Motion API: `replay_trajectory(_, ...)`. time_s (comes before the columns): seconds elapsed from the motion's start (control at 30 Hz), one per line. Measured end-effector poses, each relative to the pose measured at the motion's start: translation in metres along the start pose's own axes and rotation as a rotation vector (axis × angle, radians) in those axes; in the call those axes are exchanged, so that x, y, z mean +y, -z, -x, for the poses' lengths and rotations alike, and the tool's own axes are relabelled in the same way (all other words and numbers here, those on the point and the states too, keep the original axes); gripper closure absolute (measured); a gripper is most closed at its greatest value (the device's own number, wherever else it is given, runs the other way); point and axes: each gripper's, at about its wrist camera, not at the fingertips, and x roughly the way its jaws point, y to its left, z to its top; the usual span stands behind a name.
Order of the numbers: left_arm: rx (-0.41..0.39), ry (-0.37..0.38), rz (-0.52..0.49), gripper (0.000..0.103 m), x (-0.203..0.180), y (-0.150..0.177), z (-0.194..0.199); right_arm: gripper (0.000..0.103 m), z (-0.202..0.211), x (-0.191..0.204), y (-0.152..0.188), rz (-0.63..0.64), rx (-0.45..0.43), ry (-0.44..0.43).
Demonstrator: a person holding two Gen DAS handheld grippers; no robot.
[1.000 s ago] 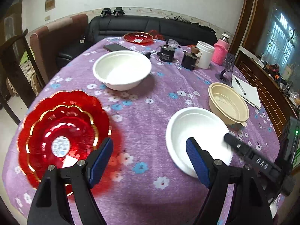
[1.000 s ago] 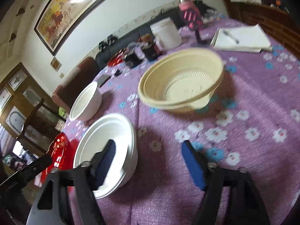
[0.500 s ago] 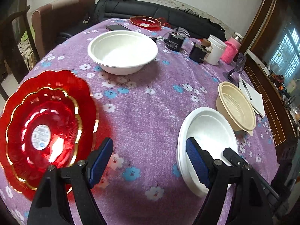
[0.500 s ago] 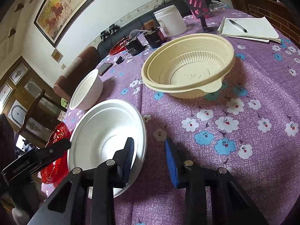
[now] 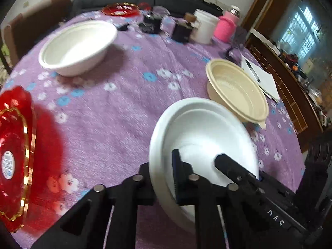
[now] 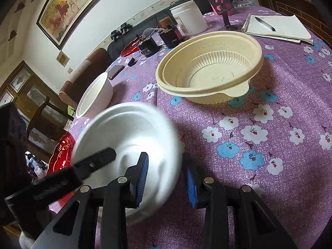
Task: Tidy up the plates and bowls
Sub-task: 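Close both grippers on the rim of the flat white plate, then carry the white plate with both grippers and lower it onto the red plates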
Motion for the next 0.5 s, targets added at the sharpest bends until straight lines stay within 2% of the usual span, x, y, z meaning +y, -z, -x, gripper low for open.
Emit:
replay_trajectory(0.07, -0.015, -0.016, -0.003, 0.094, 0.0, 0.003, 0.002, 0.07, 0.001, 0.004, 0.001, 0.02, -0.008, 0.007)
replay_trajectory(0.2, -0.041, -0.019, 0.027, 0.094, 0.01, 0.008, 0.015, 0.085, 0.003, 0.014, 0.005, 0.07, -0.021, 0.016)
replay_trajectory(0.3, -0.05, -0.018, 0.042, 0.094, 0.017, 0.014, 0.026, 0.085, 0.009, 0.029, 0.009, 0.137, -0.055, 0.02)
replay_trajectory(0.4, -0.069, -0.023, 0.053, 0.094, 0.025, 0.021, 0.04, 0.085, 0.011, 0.039, 0.015, 0.15, -0.048, 0.0)
replay_trajectory(0.5, -0.077, 0.005, 0.099, 0.094, 0.04, 0.027, 0.052, 0.085, 0.018, 0.054, 0.025, 0.143, -0.051, -0.024)
